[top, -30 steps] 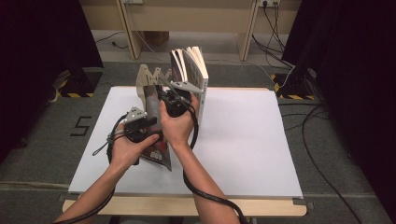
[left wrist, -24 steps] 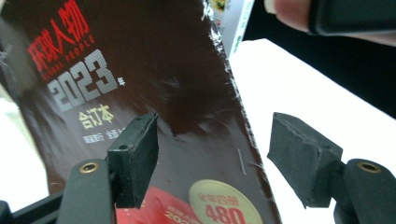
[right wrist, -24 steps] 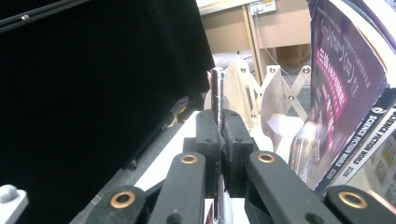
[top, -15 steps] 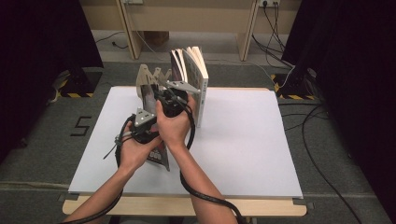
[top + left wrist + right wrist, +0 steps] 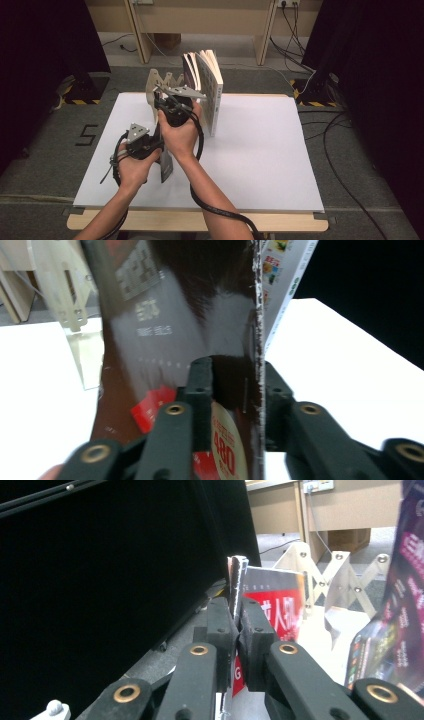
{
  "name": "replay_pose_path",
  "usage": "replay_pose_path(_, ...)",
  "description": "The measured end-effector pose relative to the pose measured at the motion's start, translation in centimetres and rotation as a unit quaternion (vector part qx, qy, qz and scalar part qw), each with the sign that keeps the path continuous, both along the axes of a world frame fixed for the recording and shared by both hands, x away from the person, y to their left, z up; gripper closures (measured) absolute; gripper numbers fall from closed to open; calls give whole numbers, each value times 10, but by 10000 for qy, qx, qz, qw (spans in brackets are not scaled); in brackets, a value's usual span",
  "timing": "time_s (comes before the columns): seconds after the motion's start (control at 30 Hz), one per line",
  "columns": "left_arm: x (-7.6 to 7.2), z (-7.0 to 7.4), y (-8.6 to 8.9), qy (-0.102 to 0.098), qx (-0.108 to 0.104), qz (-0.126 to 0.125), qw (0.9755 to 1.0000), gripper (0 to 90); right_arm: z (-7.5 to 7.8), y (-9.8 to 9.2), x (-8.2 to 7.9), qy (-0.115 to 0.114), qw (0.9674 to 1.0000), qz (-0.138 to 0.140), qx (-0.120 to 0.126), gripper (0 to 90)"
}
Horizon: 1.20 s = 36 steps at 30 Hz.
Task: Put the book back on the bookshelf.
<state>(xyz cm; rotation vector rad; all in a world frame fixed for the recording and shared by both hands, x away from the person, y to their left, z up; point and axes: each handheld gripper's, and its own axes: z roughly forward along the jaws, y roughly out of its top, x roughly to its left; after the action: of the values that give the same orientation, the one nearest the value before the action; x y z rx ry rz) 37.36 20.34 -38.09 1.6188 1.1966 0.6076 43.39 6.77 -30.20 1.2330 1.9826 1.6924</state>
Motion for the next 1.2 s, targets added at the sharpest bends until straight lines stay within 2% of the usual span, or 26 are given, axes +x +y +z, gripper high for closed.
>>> replay_pose_path(0.13, -3, -2, 8, -98, 73, 207, 9997, 856, -1, 6, 2, -108, 9998, 141, -68, 782)
replay_pose_path(0.2, -2, -4, 13, -90, -50, 276, 9996, 860, 0, 7, 3, -174, 9995, 262, -70, 758)
replay_pose_path(0.27, -1, -6, 18, -97, -148, 323, 9993, 861, 4, 6, 1, -242, 9988, 415, 84, 686)
replay_pose_path(0.33, 0, -5, 21, -152, -163, 301, 9993, 862, 8, 2, -3, -367, 9984, 425, 102, 661)
replay_pose_path(0.47, 0, 1, 25, -364, -168, 338, 9986, 862, 12, -24, -6, -424, 9977, 282, 446, 645)
replay_pose_path(0.57, 2, 5, 29, -439, -168, 362, 9982, 863, 9, -52, -8, -470, 9976, 9, 512, 645)
replay_pose_path(0.63, 3, 7, 33, -474, -163, 369, 9981, 863, 5, -67, -8, -415, 9978, -92, 507, 645)
replay_pose_path(0.9, 4, 17, 47, -689, -207, 452, 9964, 864, -32, -132, -21, -81, 9985, -488, 243, 653)
replay_pose_path(1.0, 3, 21, 55, -783, -263, 469, 9955, 864, -48, -154, -27, 120, 9975, -652, 239, 658)
replay_pose_path(1.2, 6, 27, 63, -895, -296, 393, 9948, 865, -73, -186, -35, 331, 9945, -985, 157, 660)
